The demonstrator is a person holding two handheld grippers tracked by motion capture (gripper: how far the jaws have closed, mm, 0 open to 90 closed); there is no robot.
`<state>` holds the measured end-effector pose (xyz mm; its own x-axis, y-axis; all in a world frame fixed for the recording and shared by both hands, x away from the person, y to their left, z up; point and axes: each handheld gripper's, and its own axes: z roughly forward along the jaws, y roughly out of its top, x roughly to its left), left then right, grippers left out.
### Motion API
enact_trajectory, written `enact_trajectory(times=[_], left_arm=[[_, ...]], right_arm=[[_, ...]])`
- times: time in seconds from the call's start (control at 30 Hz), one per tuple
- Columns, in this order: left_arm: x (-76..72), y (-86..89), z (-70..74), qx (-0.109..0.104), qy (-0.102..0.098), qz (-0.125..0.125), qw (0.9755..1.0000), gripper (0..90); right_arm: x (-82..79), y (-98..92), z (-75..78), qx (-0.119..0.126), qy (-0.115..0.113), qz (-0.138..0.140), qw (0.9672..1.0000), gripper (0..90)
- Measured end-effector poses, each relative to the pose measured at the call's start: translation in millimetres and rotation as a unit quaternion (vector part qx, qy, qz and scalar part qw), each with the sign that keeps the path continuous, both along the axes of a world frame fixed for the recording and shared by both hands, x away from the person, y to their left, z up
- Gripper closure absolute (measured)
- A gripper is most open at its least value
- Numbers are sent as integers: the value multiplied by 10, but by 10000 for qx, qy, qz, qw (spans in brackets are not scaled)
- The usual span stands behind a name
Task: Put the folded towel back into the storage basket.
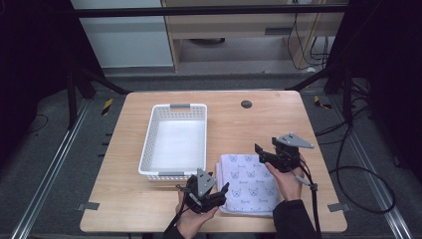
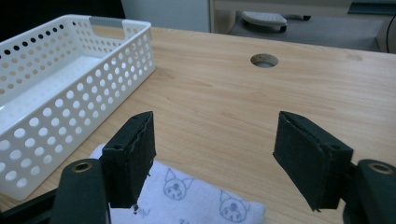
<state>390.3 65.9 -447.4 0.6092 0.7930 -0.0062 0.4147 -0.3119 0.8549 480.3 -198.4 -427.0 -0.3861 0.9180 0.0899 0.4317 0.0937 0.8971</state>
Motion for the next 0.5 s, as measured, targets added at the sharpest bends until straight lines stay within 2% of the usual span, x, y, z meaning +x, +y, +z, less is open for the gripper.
enact_trajectory(times=[0.13, 0.3, 0.5], left_arm=[[12, -34, -117, 84, 171, -7, 9998, 372], [23, -56, -191, 128, 303, 5, 9995, 382], [61, -77, -280, 213, 483, 21, 9986, 375]], right_arm=[[22, -15, -52, -31, 138, 38, 9999, 327], [40, -44, -157, -88, 394, 66, 9992, 347], [41, -72, -247, -143, 577, 62, 9982, 352]])
